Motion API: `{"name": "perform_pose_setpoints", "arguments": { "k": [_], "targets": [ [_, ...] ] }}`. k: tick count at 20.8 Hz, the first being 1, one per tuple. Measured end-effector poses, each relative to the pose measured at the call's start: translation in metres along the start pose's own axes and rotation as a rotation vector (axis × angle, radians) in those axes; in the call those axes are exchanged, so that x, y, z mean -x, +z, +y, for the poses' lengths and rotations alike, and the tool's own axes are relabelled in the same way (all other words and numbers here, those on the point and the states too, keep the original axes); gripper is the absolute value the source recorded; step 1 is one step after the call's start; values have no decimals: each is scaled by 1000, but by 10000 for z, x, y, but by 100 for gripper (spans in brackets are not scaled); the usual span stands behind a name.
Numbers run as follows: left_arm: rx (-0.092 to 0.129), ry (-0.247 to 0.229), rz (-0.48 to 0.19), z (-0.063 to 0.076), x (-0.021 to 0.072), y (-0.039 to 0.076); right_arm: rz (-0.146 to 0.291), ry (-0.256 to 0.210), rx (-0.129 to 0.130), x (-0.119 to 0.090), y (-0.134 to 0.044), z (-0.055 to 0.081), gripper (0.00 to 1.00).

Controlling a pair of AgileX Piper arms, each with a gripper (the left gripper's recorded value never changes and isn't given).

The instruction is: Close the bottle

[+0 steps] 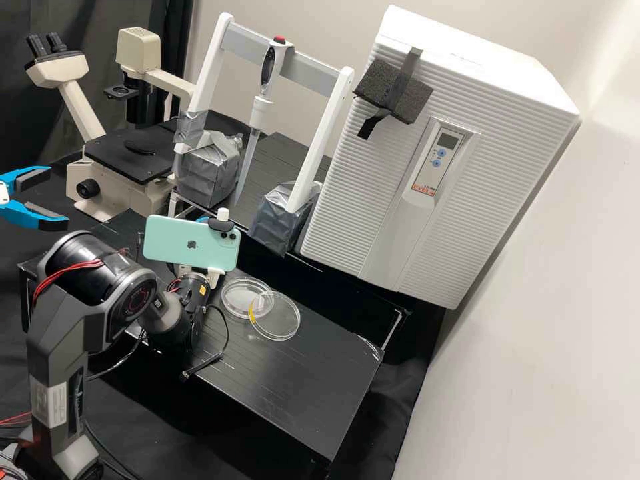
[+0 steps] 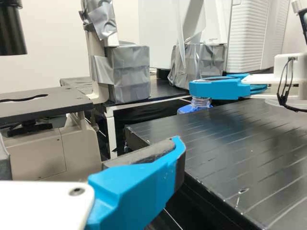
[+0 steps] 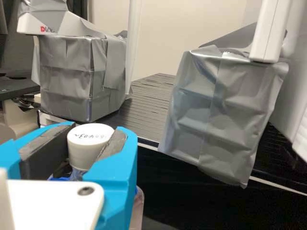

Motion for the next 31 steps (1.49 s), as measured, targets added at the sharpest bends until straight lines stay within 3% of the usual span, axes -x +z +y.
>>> {"name": "perform_pose_setpoints", "arguments": {
  "k": [12,13,19,23,31],
  "targets": [
    [-9,18,0,48,-36,-16,-9,6,1,10,26,19,0],
    [-9,18,0,48,-36,-16,-9,6,1,10,26,19,100],
    [-9,18,0,48,-36,-16,-10,7,1,10,27,21,100],
    [-9,18,0,48,-36,-16,-12,11,28,10,29,24,100],
    [-9,18,0,48,-36,-16,-12,11,28,10,29,24,100]
  ]
}}
